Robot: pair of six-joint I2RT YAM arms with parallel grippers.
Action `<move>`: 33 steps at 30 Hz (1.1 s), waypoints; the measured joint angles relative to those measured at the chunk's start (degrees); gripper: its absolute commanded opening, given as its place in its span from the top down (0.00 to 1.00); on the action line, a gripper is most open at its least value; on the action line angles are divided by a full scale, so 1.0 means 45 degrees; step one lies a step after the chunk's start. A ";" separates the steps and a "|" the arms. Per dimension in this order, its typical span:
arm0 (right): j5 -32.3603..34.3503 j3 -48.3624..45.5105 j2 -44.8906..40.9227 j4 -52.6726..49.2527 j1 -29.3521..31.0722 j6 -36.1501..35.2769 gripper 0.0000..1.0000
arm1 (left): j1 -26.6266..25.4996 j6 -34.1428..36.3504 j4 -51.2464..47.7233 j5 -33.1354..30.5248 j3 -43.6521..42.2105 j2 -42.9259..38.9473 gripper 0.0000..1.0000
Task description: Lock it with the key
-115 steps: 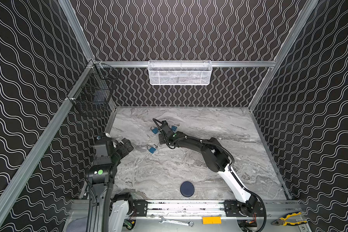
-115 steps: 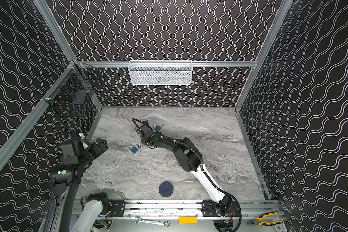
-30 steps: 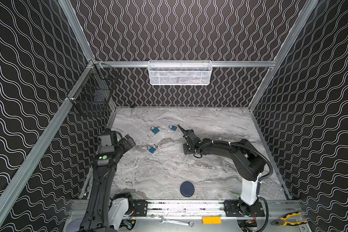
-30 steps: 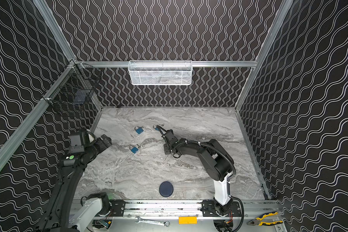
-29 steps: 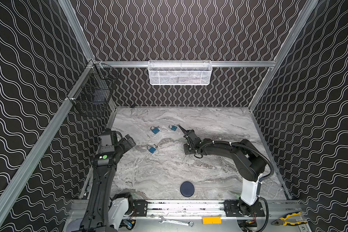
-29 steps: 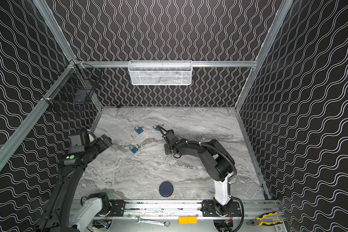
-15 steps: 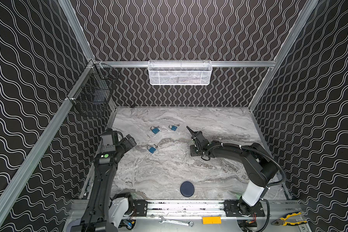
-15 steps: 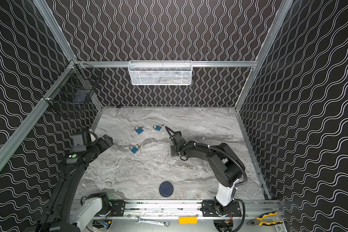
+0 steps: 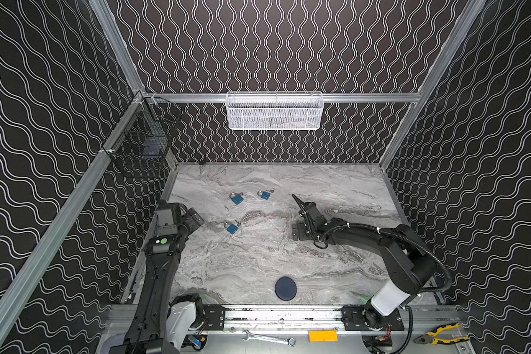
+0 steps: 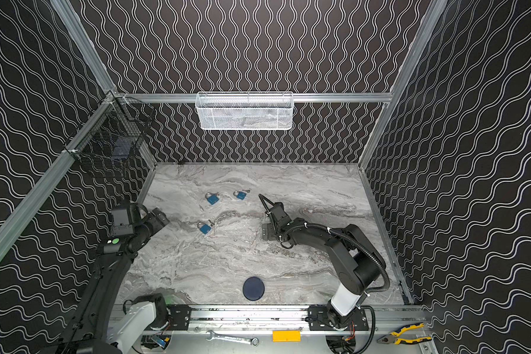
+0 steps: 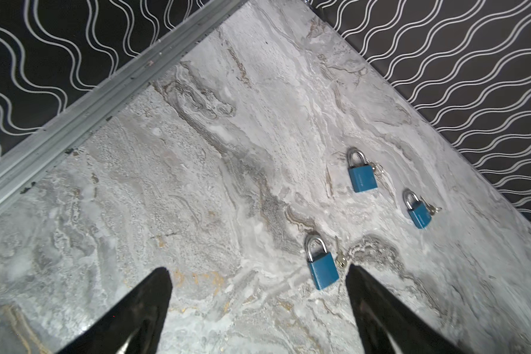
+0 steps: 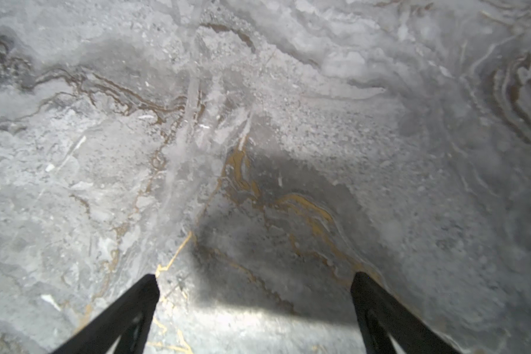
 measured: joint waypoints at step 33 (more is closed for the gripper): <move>0.3599 -0.7101 -1.0098 0.6110 -0.0874 -0.2152 0.00 | -0.3147 0.1987 0.6829 -0.4337 -0.2327 0.2132 0.02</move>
